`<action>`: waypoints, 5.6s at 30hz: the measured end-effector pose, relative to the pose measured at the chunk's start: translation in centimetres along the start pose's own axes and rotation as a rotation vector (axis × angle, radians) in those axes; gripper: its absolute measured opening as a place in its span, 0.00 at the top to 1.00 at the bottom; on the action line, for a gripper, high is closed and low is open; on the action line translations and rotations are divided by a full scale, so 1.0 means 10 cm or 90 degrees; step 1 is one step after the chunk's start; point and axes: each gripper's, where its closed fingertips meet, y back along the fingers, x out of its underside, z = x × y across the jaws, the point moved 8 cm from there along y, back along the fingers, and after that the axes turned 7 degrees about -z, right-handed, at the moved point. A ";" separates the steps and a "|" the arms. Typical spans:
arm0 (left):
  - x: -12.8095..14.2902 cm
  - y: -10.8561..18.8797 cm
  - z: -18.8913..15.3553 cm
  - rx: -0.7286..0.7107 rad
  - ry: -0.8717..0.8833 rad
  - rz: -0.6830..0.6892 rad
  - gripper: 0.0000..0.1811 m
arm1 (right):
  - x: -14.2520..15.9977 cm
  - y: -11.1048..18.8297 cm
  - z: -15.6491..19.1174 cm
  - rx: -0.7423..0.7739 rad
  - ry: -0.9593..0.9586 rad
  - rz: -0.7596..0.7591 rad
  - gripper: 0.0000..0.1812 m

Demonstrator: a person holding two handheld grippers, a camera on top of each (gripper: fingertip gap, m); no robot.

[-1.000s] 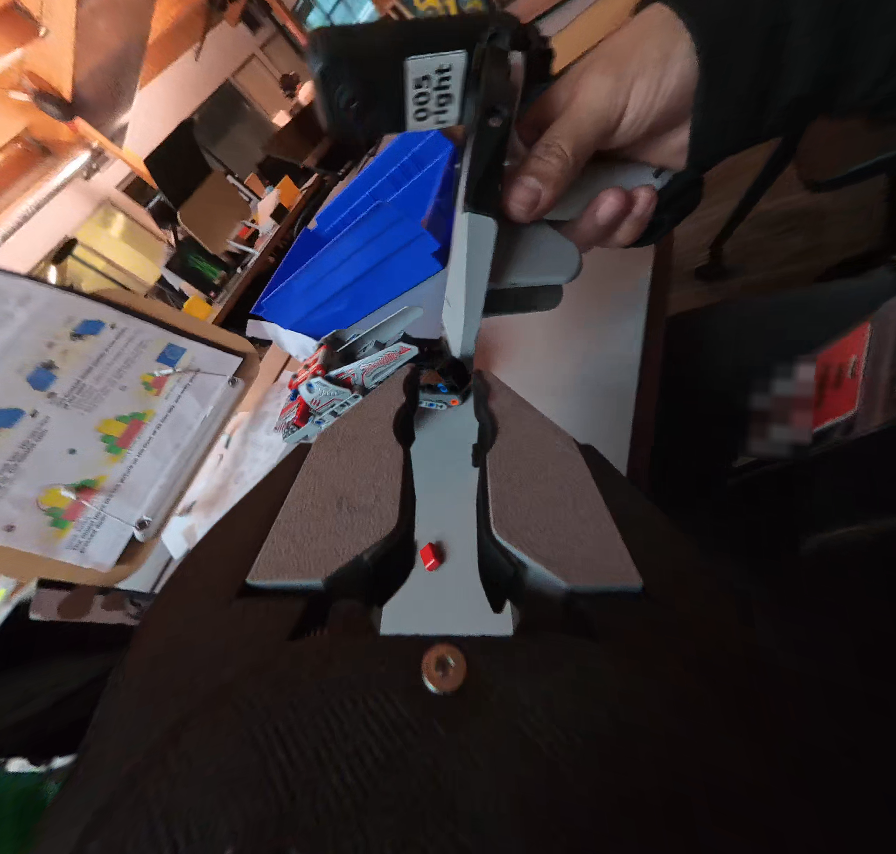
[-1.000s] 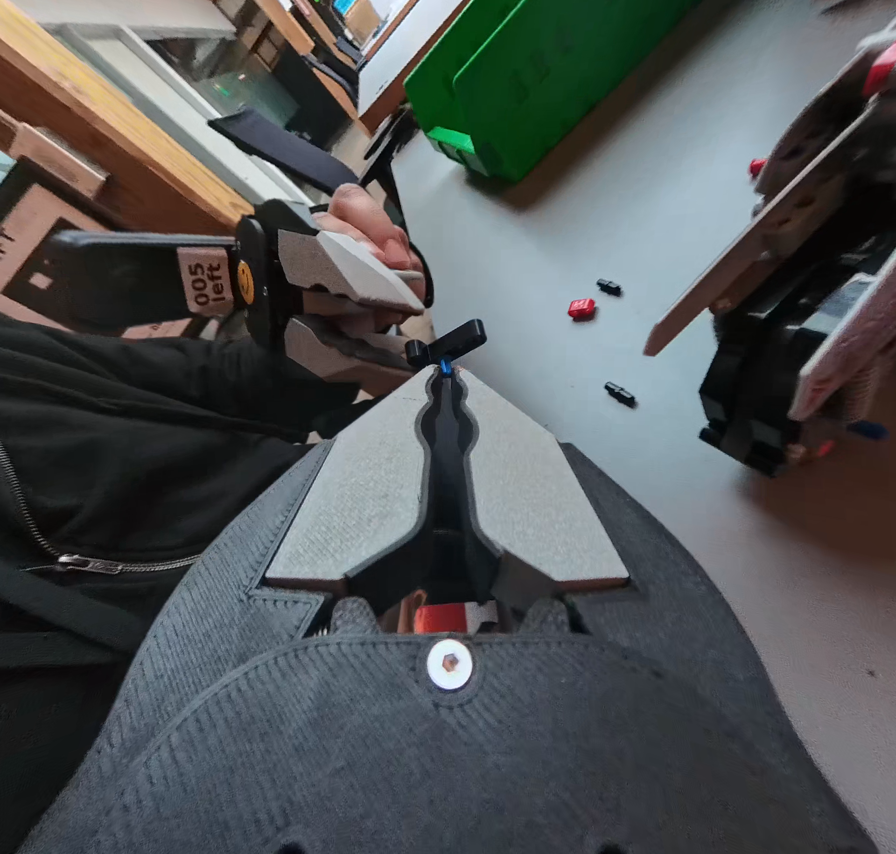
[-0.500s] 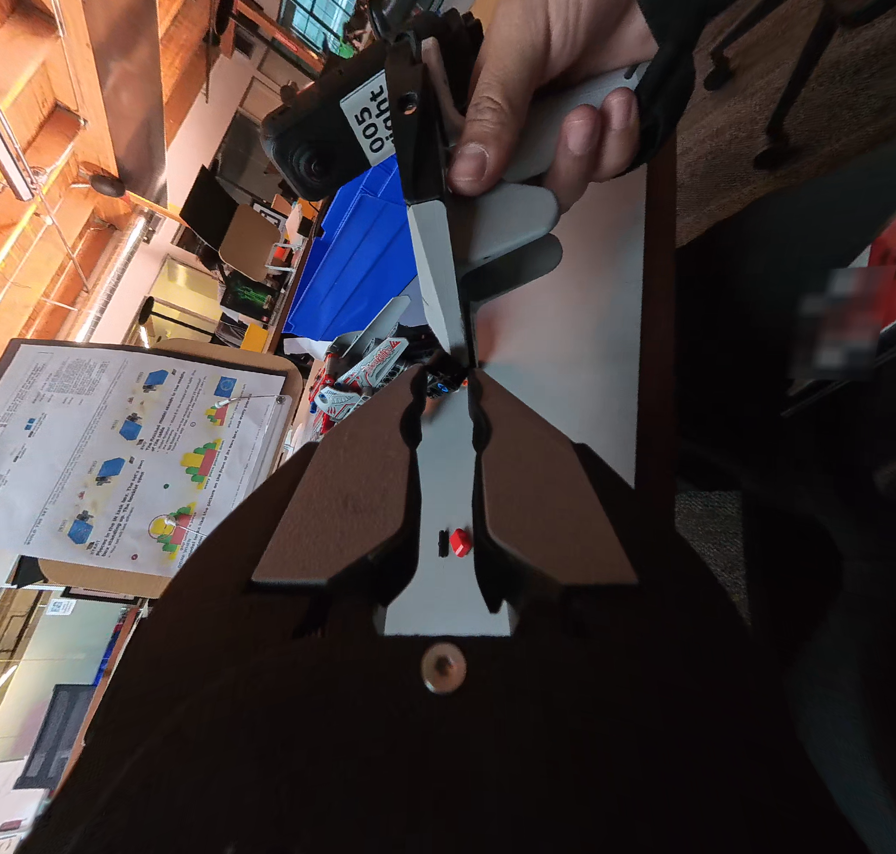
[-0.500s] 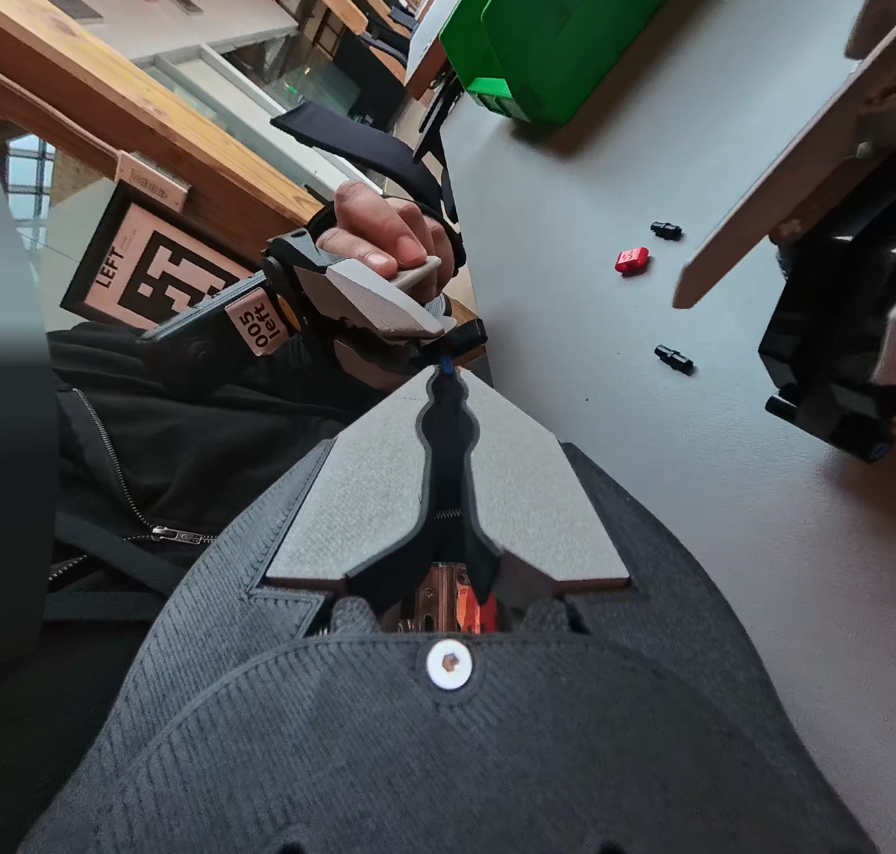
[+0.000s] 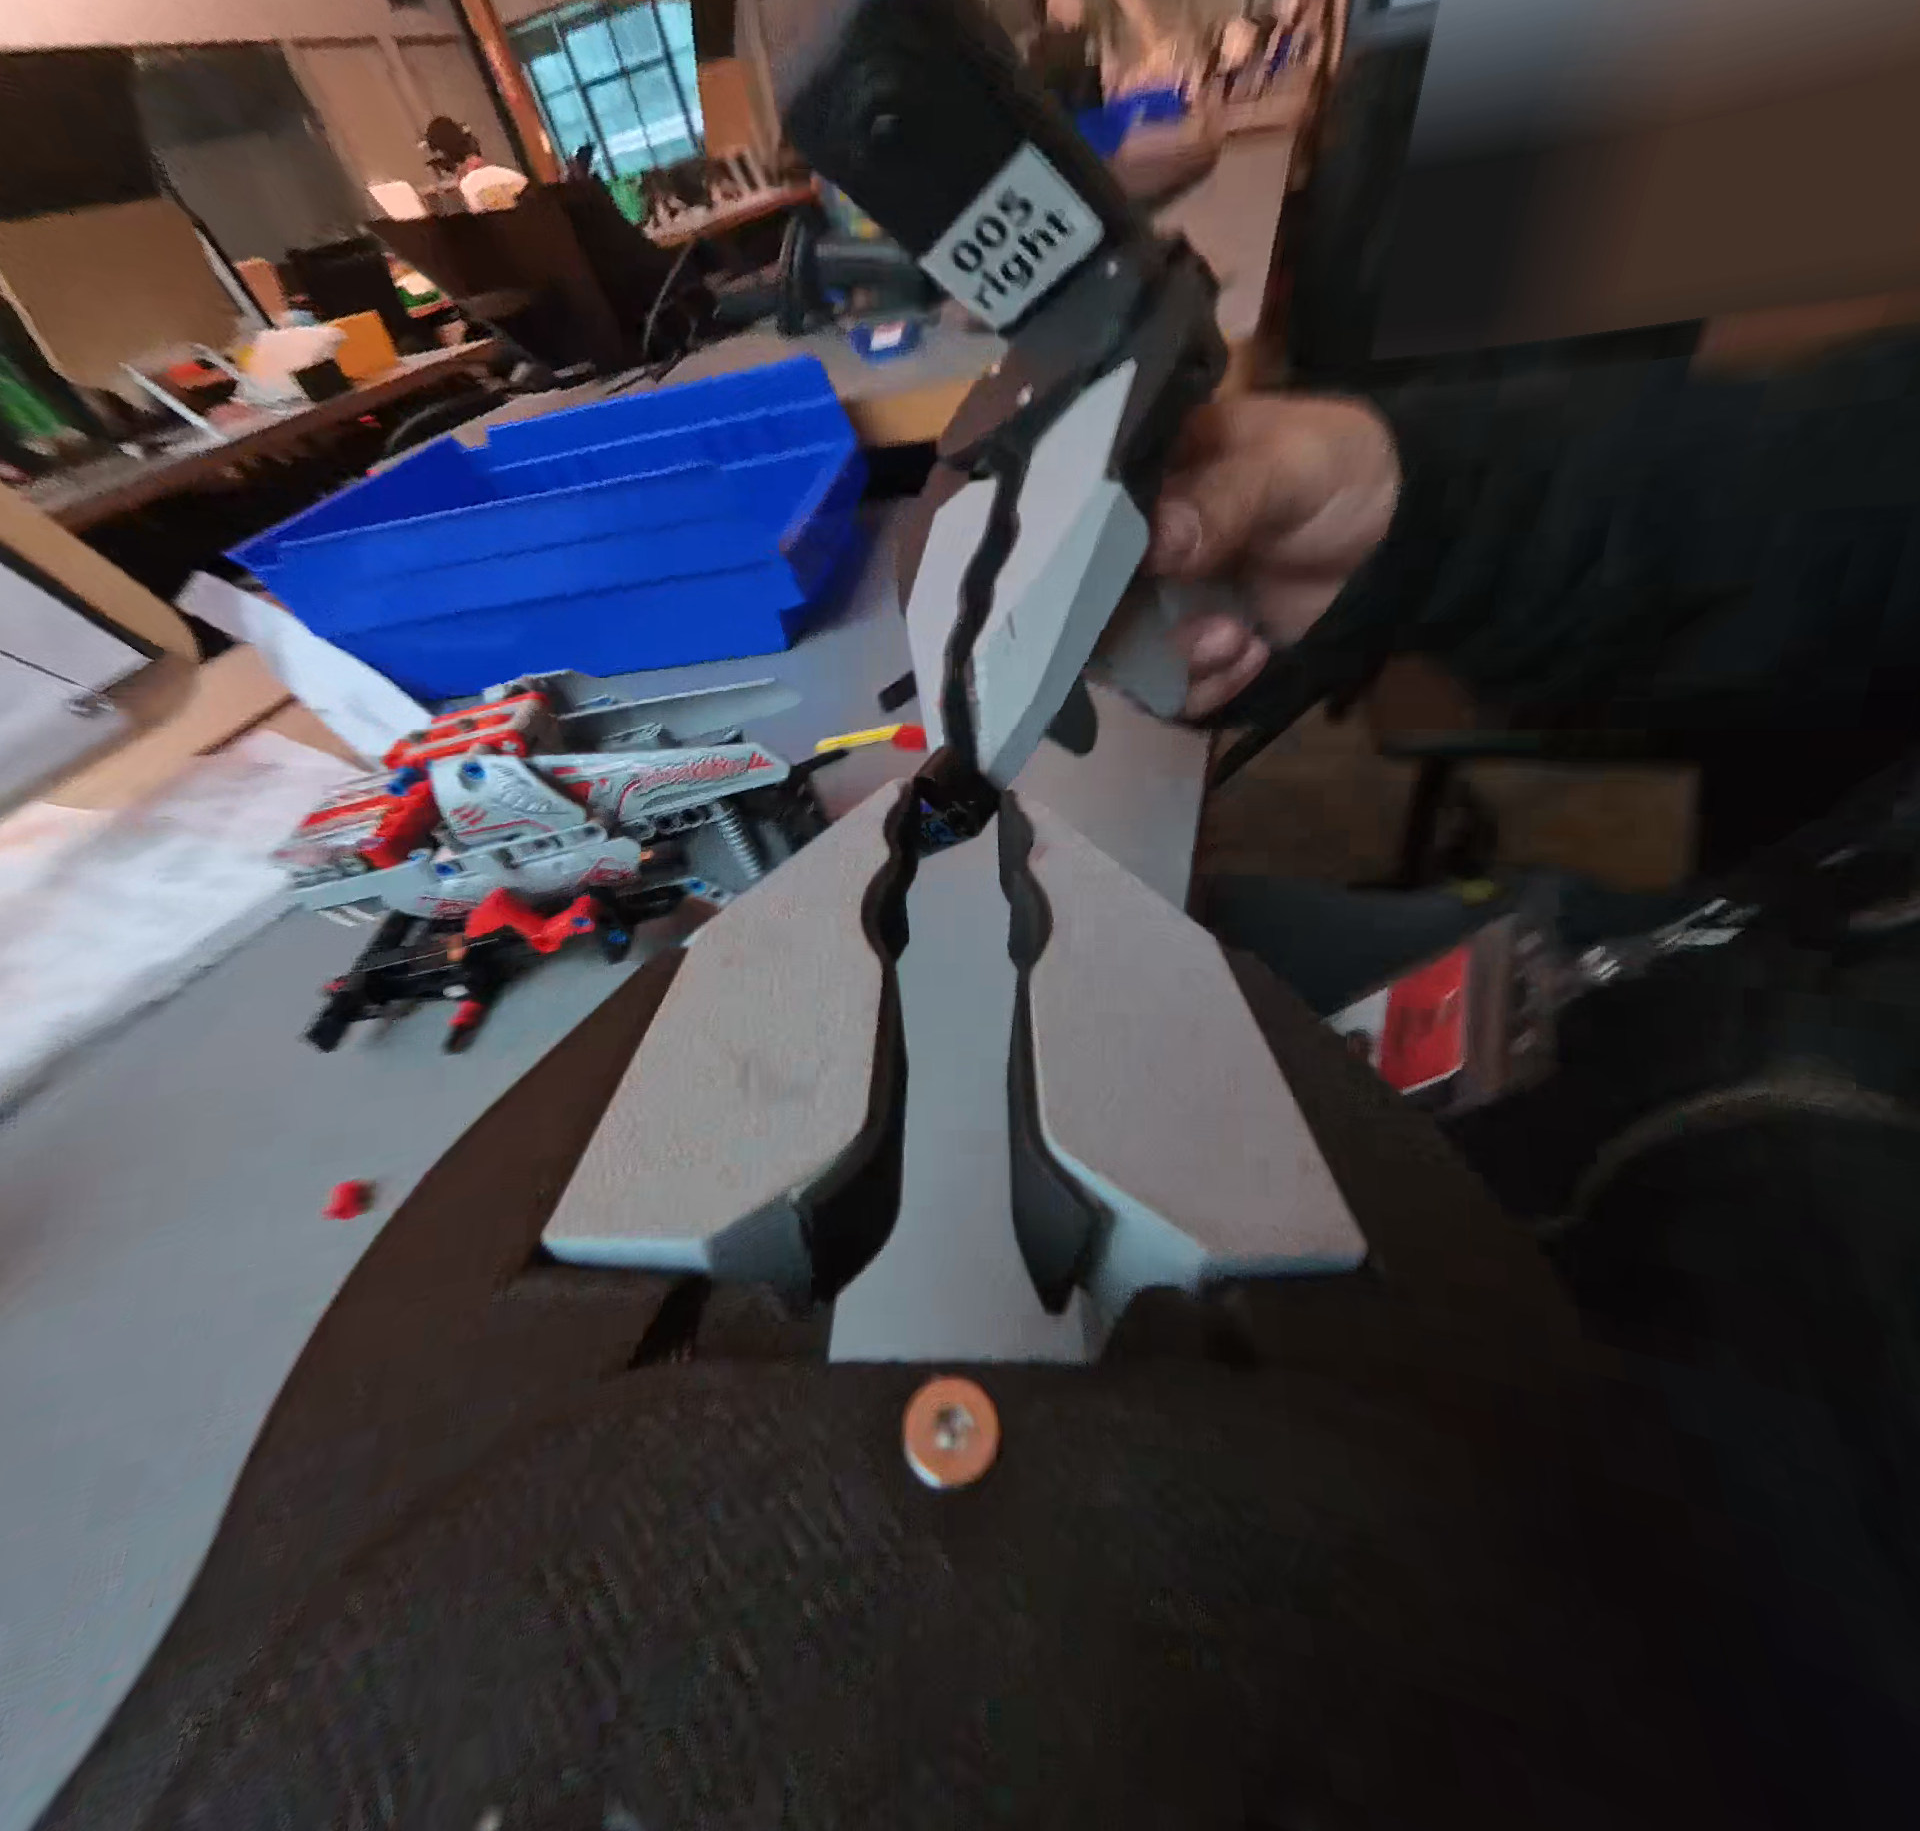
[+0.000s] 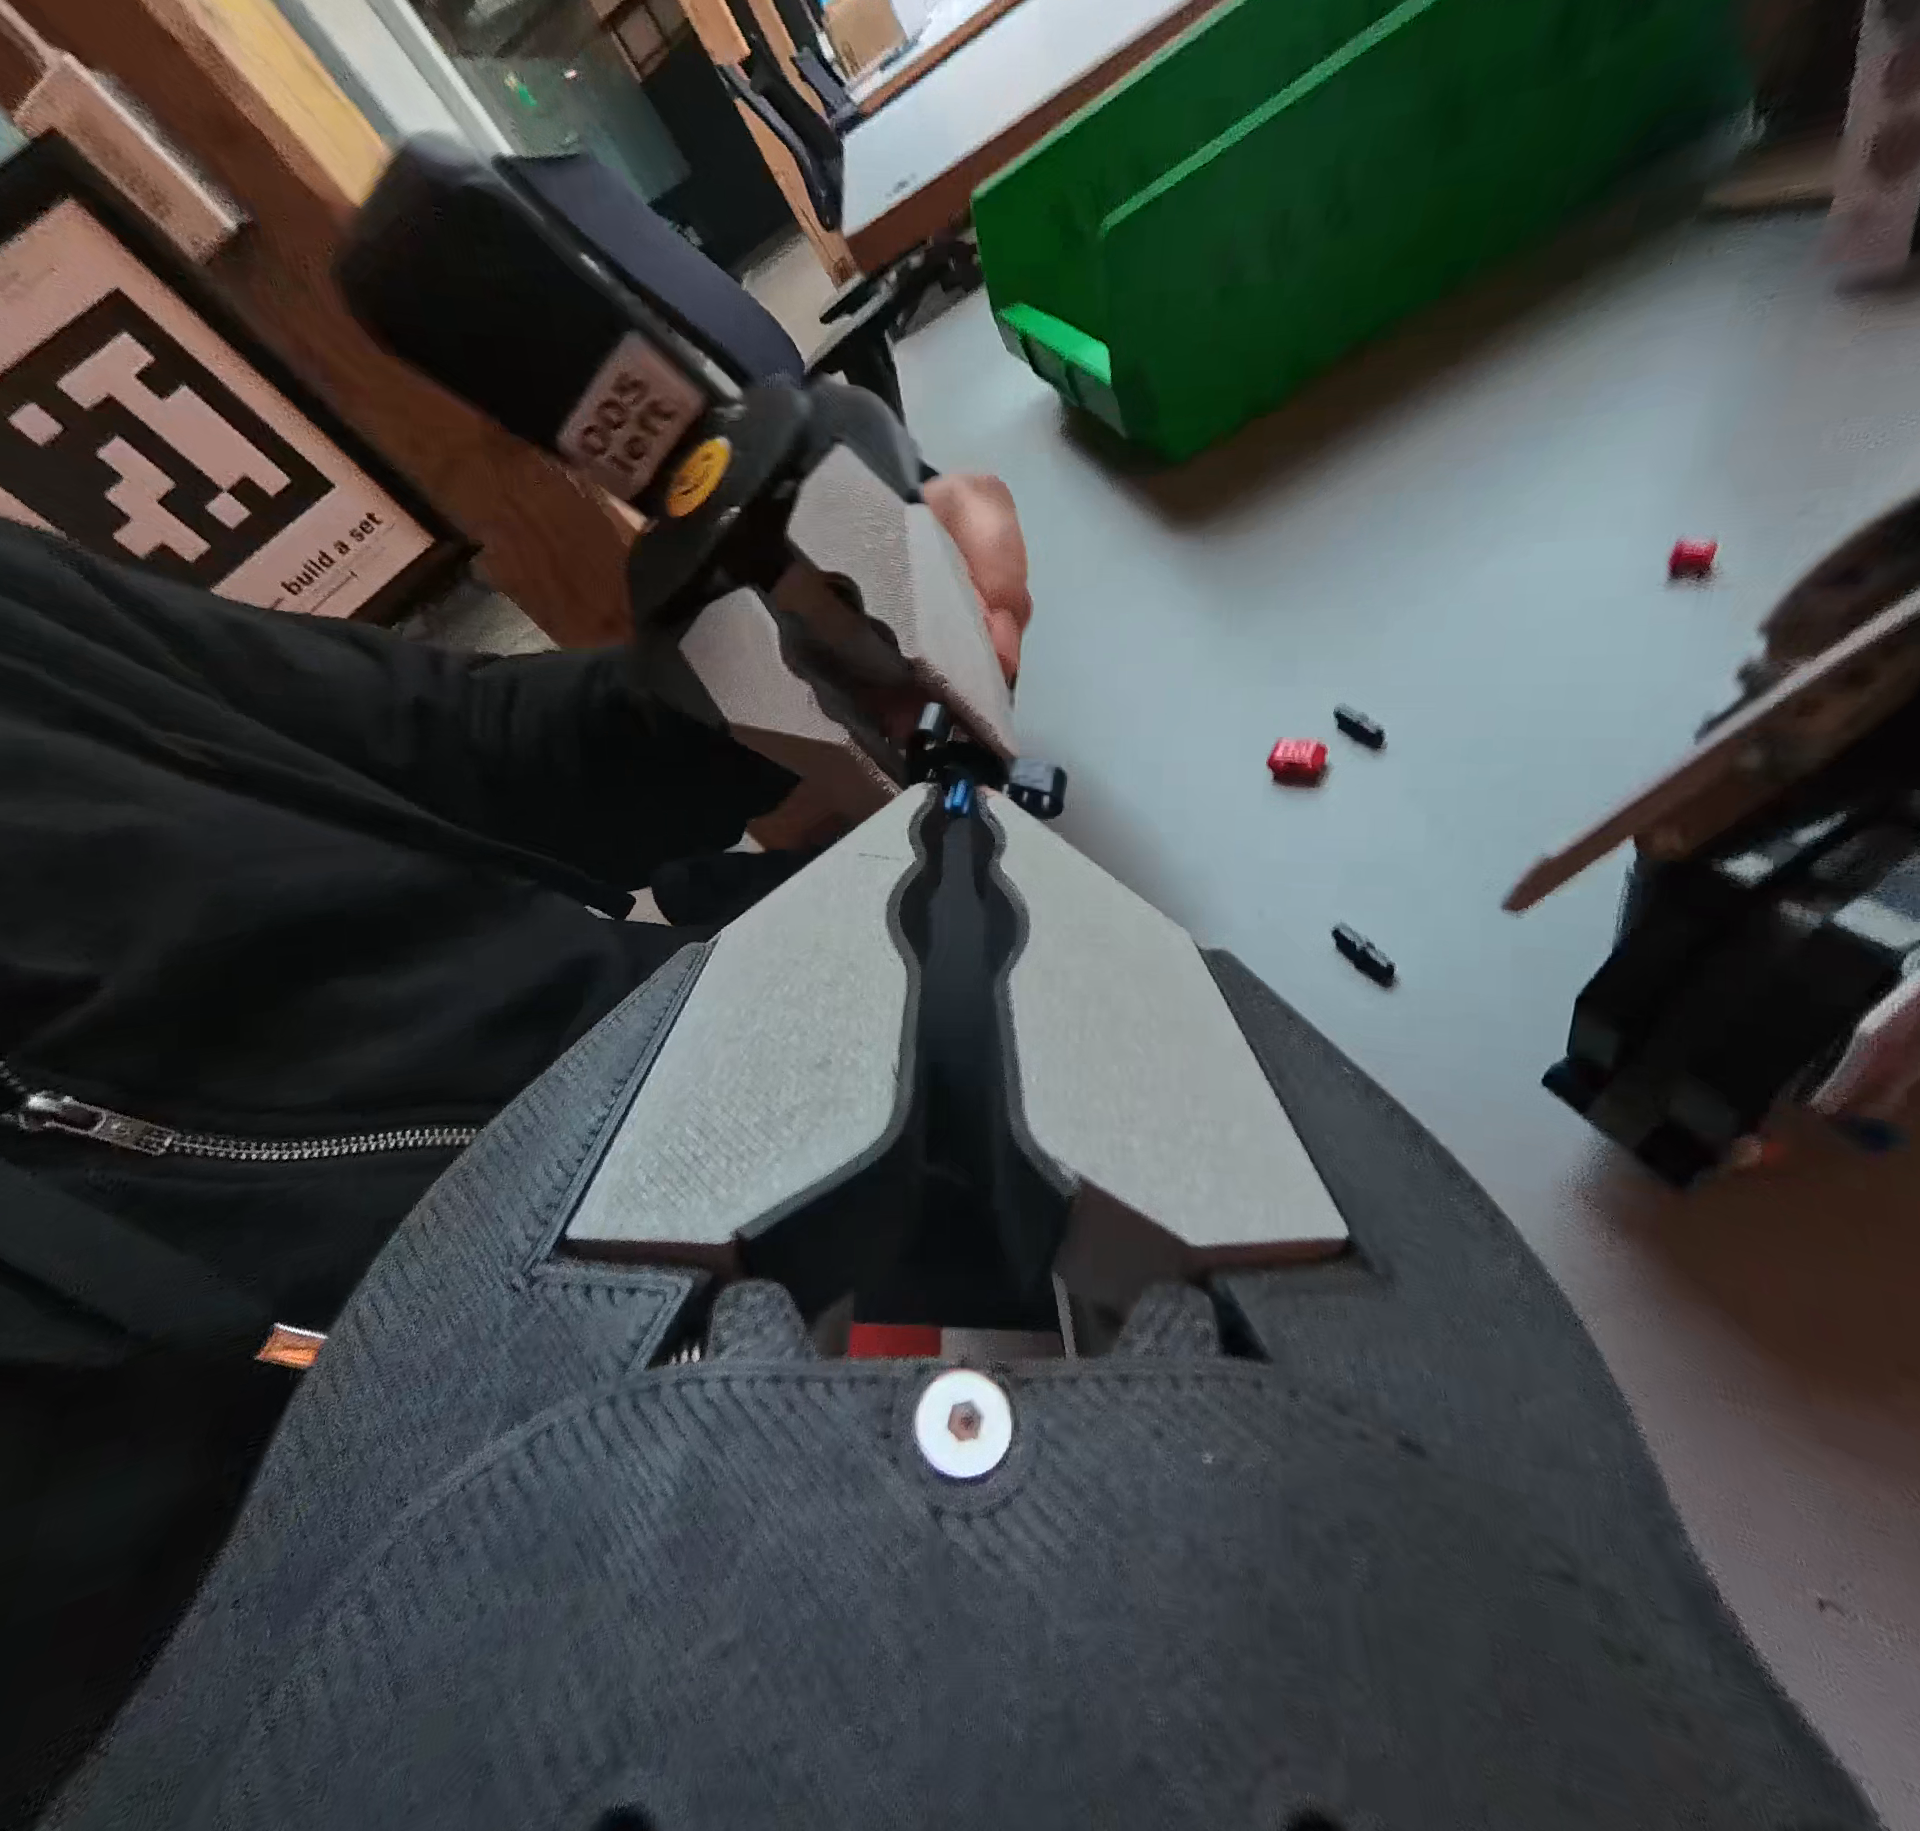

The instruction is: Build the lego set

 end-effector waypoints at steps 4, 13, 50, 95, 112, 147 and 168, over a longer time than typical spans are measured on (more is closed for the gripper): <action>-0.10 0.02 0.05 0.060 0.196 -0.110 0.93 | -0.14 0.09 0.16 0.002 0.133 -0.068 0.99; -0.12 0.00 0.07 0.206 0.496 -0.278 0.93 | -0.22 0.11 0.53 0.076 0.431 -0.087 1.00; -0.13 0.02 0.08 -0.048 0.068 -0.023 0.85 | -0.10 0.05 0.09 -0.017 0.046 -0.130 1.00; 0.02 -0.08 -0.22 -0.071 -0.361 0.184 0.96 | 0.14 -0.01 -0.17 -0.053 -0.167 -0.032 0.98; 0.10 -0.16 -0.24 -0.094 -0.326 0.205 0.97 | 0.13 0.02 -0.12 0.058 -0.014 0.019 1.00; 0.63 -0.20 0.00 -0.135 -0.342 0.360 0.97 | 0.22 1.32 -1.10 0.502 0.041 0.125 0.99; 0.56 -0.02 0.33 -0.180 -0.030 0.366 0.88 | 0.04 1.31 -0.99 0.502 0.093 0.064 0.89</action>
